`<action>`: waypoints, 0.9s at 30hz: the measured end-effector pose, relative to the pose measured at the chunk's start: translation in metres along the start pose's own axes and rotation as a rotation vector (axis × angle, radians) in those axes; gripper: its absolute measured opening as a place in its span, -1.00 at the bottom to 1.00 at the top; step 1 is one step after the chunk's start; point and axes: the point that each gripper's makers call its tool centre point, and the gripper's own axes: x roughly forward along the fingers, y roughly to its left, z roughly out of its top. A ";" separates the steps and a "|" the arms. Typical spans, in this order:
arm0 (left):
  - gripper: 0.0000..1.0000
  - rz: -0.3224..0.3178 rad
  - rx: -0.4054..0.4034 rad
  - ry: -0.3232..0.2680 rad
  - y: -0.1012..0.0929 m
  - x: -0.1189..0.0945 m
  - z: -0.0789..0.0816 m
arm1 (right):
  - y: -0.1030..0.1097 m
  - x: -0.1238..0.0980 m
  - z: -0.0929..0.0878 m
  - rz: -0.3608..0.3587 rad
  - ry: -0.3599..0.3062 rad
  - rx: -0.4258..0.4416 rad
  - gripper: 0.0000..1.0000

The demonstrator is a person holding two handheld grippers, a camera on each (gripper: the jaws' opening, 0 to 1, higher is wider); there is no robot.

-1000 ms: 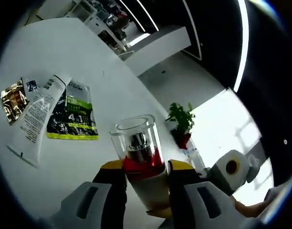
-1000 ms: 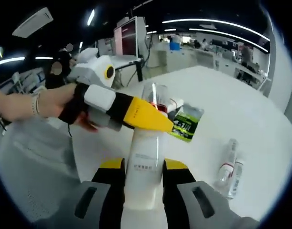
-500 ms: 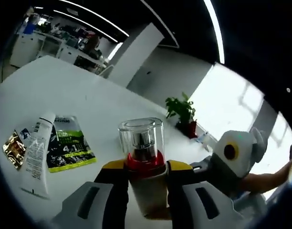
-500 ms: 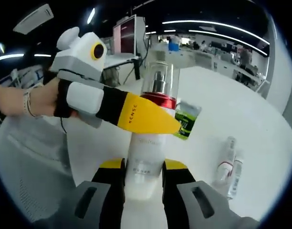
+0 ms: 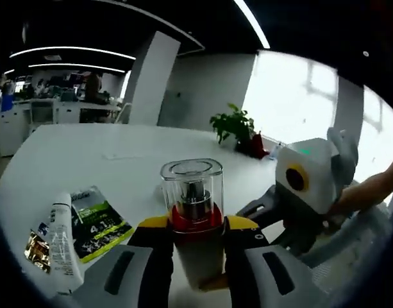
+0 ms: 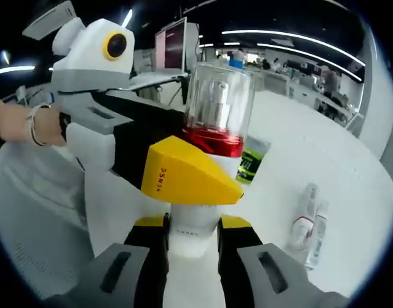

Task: Arrange the skincare products in the storage area until every visible bottle or jar stands upright without overlapping.

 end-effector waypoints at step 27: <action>-0.51 -0.157 0.438 0.061 -0.037 0.001 -0.019 | 0.001 0.004 -0.018 0.012 0.076 -0.207 -0.35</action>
